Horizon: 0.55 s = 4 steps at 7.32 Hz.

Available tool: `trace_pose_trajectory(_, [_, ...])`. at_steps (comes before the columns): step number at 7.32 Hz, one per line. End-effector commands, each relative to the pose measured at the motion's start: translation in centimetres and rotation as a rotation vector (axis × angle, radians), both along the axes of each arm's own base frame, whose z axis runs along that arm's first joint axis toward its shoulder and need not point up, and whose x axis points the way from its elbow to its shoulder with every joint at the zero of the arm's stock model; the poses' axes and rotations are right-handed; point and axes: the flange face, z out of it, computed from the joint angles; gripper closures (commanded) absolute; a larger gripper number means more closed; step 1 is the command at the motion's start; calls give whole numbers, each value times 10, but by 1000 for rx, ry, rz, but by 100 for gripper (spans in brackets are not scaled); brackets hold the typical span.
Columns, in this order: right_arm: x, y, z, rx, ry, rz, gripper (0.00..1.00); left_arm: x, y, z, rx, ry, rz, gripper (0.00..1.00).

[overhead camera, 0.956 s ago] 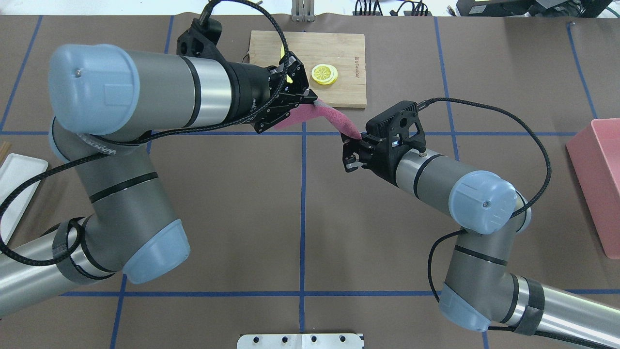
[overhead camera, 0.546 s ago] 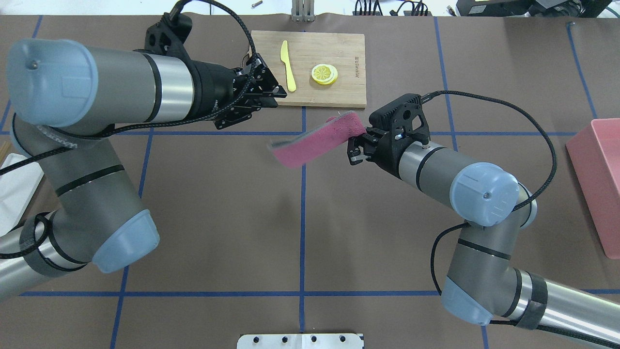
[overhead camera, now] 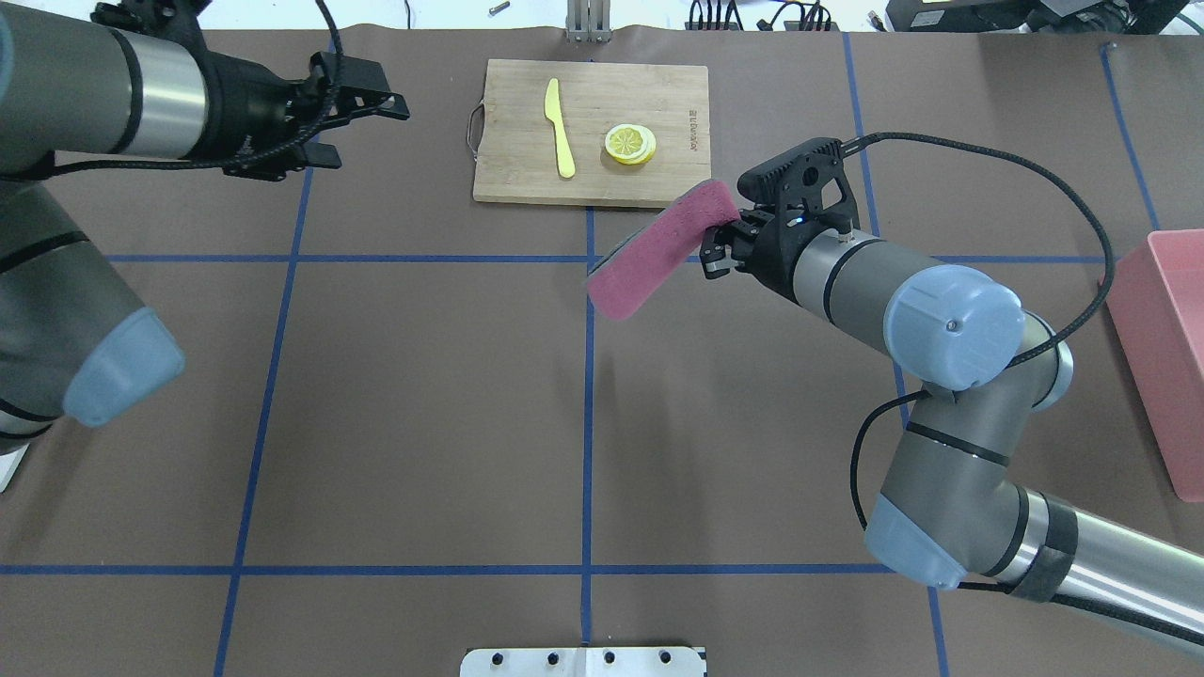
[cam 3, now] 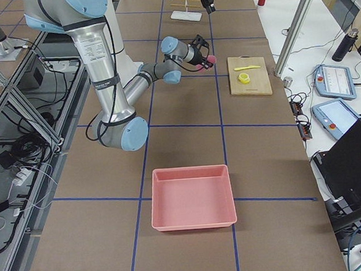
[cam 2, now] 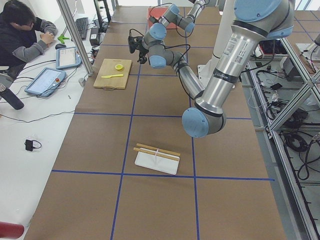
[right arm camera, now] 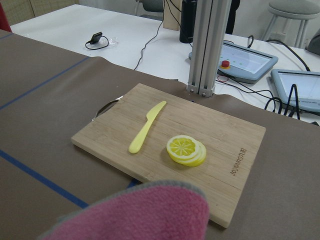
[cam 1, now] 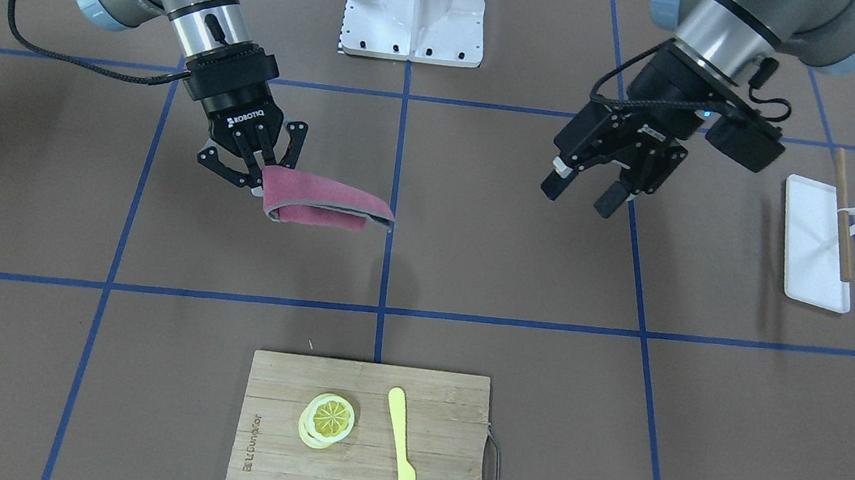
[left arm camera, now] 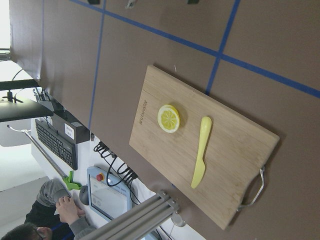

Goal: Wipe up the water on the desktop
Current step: 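Open and withdraw the left gripper while the right gripper holds the cloth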

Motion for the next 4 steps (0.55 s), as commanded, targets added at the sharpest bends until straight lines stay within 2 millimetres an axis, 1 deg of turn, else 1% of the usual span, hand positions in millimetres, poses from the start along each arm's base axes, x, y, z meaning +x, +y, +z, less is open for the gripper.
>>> trace_pose_trajectory(1, [45, -35, 9, -88, 47, -33, 100, -65, -18, 75, 207, -264, 77, 2])
trace_pose_trajectory(2, [65, -48, 17, -126, 92, -49, 100, -100, -28, 109, 288, -443, 129, 2])
trace_pose_trajectory(3, [76, -50, 25, -152, 176, -58, 100, -140, -37, 140, 345, -601, 187, 2])
trace_pose_trajectory(4, [94, -37, 26, -226, 251, -57, 100, -205, -51, 187, 413, -779, 275, 2])
